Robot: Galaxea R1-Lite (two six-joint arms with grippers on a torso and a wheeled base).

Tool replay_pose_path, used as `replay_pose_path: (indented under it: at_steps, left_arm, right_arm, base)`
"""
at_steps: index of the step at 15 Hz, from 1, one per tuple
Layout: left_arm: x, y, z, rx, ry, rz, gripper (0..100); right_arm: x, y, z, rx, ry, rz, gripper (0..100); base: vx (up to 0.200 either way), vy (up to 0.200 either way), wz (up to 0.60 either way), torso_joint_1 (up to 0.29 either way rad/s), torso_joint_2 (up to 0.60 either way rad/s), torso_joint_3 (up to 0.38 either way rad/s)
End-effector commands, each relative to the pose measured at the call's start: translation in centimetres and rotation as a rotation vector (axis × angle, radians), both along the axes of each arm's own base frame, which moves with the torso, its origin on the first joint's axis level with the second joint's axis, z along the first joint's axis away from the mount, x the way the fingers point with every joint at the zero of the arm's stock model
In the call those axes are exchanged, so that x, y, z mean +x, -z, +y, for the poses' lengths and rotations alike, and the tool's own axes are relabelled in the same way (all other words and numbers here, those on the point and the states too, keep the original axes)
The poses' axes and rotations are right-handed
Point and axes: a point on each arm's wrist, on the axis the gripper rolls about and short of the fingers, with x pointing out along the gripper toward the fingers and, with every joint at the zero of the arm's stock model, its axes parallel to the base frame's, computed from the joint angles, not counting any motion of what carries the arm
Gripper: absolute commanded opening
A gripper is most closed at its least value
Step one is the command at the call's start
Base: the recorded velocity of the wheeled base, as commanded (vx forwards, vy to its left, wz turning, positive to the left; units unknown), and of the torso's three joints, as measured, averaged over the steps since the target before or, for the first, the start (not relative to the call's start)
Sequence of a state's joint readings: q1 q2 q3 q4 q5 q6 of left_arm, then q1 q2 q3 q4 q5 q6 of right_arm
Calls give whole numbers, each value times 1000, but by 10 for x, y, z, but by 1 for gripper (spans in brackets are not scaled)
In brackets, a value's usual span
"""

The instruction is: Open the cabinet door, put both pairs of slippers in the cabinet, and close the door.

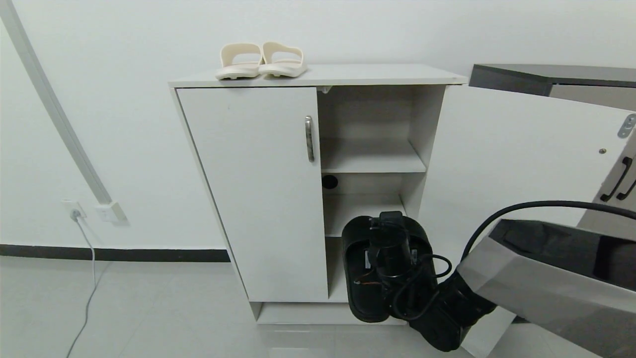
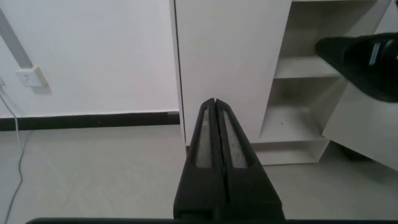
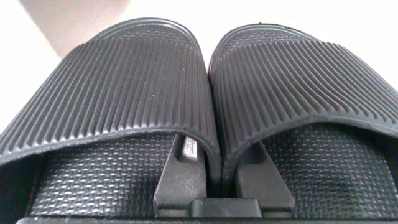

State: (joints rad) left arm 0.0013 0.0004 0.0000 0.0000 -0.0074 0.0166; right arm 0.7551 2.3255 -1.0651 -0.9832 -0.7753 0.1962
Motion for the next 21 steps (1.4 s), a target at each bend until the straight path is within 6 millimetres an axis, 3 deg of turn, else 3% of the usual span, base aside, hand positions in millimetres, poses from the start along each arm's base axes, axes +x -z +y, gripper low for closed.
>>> replay_pose_path:
  at_steps: [1, 8, 21]
  left_arm:
    - [0, 0, 0, 0, 0, 0, 0]
    - [0, 0, 0, 0, 1, 0, 0]
    - [0, 0, 0, 0, 1, 0, 0]
  right_arm:
    - [2, 18, 1, -18, -9, 24, 0]
    - [2, 36, 8, -26, -22, 37, 0]
    - [2, 41, 12, -30, -24, 12, 0]
  base:
    - [0, 0, 0, 0, 0, 0]
    - [0, 0, 0, 0, 0, 0]
    - [0, 0, 0, 3, 2, -168]
